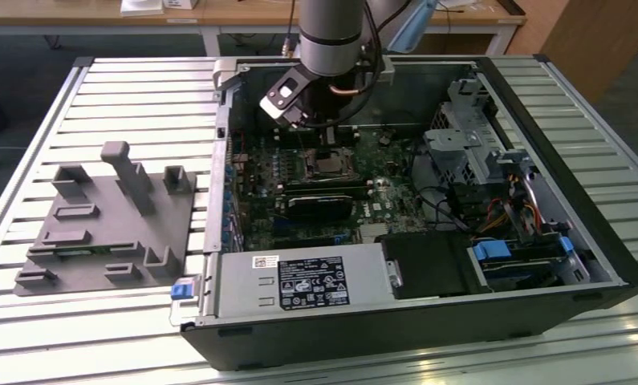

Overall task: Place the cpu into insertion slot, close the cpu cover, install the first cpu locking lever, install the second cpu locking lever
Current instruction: 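Close the cpu cover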

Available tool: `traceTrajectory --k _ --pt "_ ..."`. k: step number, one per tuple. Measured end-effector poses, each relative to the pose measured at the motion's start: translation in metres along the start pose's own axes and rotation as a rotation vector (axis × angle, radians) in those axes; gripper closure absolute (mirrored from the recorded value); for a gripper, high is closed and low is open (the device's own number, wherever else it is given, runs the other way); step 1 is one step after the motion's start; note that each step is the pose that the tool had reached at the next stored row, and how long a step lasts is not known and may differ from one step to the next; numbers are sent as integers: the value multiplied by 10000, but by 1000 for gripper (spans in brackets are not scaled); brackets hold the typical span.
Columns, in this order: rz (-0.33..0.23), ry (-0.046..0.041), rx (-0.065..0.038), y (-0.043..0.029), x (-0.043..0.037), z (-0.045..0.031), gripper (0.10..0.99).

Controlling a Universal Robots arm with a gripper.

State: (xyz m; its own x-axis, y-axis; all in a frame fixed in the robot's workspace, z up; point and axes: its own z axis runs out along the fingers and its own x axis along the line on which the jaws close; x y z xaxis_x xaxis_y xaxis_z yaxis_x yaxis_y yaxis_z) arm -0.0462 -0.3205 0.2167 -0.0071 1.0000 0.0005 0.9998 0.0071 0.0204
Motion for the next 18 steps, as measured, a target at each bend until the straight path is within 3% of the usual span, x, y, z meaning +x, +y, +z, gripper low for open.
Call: traceTrajectory --k 9,18 --pt "-4 0 0 -61 1 81 980" --pt "-8 1 0 -71 2 152 980"
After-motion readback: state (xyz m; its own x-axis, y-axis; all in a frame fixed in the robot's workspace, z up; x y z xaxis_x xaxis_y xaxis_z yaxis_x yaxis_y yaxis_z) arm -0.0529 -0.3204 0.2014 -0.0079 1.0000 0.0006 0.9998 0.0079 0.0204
